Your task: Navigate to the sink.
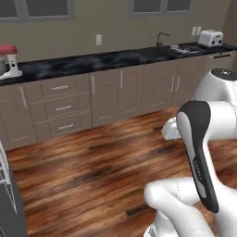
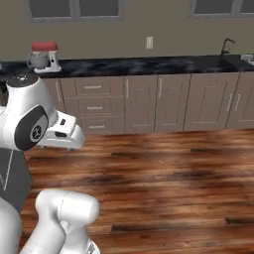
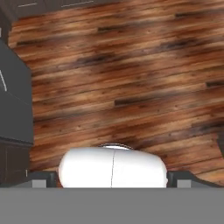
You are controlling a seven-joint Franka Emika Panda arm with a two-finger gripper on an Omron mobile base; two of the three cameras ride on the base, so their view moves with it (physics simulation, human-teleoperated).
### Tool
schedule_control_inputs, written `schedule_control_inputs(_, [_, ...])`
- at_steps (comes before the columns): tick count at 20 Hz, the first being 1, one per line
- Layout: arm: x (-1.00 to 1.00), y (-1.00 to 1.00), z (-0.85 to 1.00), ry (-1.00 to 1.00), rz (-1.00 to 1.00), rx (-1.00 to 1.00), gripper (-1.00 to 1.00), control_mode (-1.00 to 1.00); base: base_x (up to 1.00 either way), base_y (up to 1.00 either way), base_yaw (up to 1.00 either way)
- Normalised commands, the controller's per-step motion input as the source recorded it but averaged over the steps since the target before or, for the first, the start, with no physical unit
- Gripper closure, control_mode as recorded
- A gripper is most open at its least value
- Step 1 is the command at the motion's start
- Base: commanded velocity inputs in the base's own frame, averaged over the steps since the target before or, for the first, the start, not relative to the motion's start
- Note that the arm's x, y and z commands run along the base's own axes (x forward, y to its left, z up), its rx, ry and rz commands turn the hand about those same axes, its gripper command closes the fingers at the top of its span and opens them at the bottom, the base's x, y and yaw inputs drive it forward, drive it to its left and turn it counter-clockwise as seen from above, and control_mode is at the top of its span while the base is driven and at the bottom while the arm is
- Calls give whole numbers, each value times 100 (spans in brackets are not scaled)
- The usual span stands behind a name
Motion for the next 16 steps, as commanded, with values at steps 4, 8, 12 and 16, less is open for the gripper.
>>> schedule_control_inputs(4, [0,0,0,0,0,0,-100,100,82,-43,-48])
schedule_control_inputs(8, [0,0,0,0,0,0,-100,100,100,-77,-7])
schedule_control_inputs(12, [0,0,0,0,0,0,-100,100,100,-72,15])
schedule_control_inputs(16, [0,0,0,0,0,0,-100,100,100,-24,22])
